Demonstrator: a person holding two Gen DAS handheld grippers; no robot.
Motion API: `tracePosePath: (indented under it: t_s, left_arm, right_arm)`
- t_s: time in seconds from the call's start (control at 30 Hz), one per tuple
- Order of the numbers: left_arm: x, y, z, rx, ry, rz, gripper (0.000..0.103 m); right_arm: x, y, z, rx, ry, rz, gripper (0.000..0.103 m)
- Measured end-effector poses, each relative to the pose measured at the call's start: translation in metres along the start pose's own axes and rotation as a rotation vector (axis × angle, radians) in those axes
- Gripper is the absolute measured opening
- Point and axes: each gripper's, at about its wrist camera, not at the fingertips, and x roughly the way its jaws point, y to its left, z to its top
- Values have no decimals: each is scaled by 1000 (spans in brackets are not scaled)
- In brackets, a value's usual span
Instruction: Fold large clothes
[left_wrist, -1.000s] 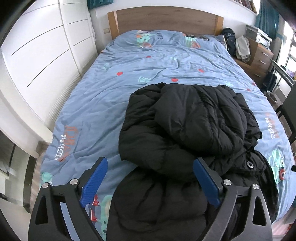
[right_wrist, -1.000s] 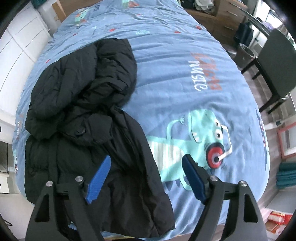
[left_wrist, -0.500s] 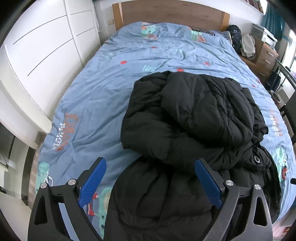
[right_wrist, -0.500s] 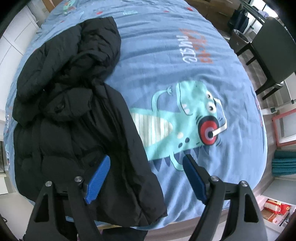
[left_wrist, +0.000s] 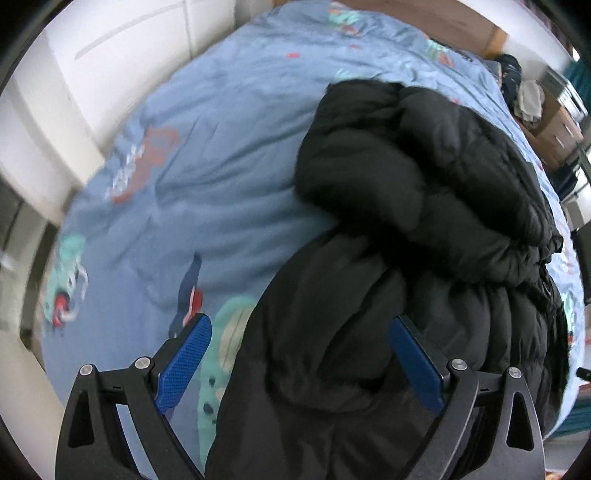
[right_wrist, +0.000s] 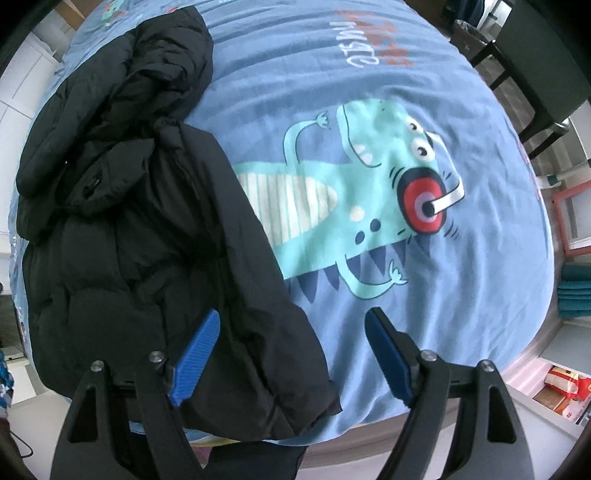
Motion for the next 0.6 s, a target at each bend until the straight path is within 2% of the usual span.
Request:
tracePosePath:
  t_s: [0.1, 0.27, 0.4, 0.6]
  left_arm:
    - [11, 30, -13, -61, 40, -40, 96]
    - [31, 72, -34, -104, 106, -90, 96]
    - [54, 100, -53, -170, 187, -208, 96]
    - [85, 106, -80, -200, 302, -374, 96]
  right_arm:
    - [8, 1, -4, -6, 20, 15, 81]
    - [26, 8, -11, -37, 76, 29, 81]
    - [44, 16, -16, -58, 122, 18, 81]
    - [70, 28, -22, -102, 188, -7, 81]
